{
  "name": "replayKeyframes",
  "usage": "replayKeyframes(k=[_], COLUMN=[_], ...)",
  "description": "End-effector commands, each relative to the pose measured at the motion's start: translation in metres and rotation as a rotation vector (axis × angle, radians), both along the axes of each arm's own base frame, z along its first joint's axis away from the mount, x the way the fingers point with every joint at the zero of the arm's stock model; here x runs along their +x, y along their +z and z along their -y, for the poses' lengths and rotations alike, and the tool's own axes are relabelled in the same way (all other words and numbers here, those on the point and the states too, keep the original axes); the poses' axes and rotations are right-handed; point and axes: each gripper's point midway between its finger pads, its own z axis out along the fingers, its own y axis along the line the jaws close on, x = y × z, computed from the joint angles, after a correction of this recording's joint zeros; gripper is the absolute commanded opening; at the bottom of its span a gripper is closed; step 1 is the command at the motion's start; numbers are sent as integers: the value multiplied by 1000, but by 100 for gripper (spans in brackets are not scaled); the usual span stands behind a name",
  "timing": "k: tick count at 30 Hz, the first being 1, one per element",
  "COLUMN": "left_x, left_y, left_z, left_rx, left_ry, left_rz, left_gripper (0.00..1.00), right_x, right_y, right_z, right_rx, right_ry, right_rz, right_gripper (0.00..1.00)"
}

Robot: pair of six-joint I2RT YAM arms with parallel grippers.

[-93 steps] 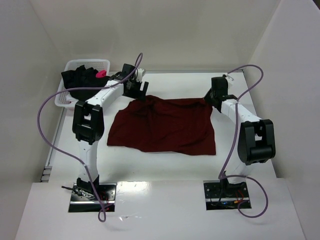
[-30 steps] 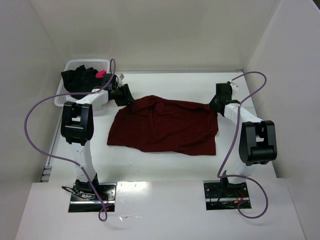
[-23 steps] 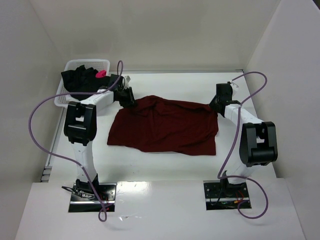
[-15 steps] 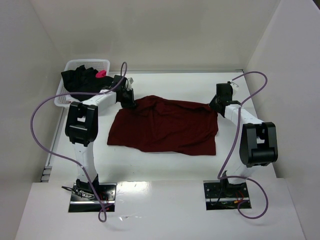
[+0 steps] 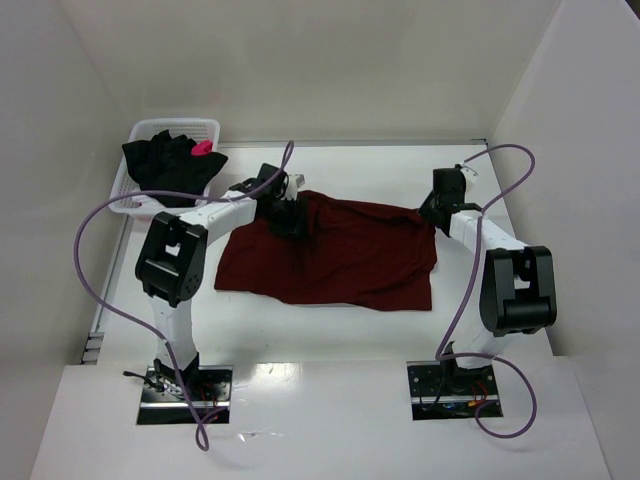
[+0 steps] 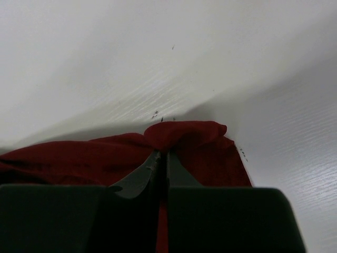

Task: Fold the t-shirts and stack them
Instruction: Flatten out the tshirt

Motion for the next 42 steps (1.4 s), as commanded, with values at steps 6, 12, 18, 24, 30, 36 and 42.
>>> replayKeyframes(k=[6, 12, 18, 24, 30, 36, 42], left_x=[25, 41, 46, 52, 59, 67, 72], left_y=[35, 25, 1, -13, -16, -18, -20], left_z=[-65, -93, -99, -105, -111, -107, -100], left_rx=[38, -46, -82, -91, -107, -152, -194], left_ry=[237, 312, 332, 353, 362, 362, 350], left_rz=[113, 88, 35, 20, 24, 25, 14], left_gripper=[72, 72, 71, 68, 65, 63, 62], right_x=[4, 3, 3, 5, 5, 5, 10], right_y=[30, 28, 28, 32, 32, 32, 31], right_z=[6, 6, 6, 6, 6, 6, 8], right_rx=[-22, -22, -29, -29, -36, -36, -49], right_ry=[-2, -2, 4, 4, 9, 9, 8], right_rz=[97, 97, 95, 105, 103, 103, 100], right_gripper=[7, 7, 7, 7, 7, 7, 7])
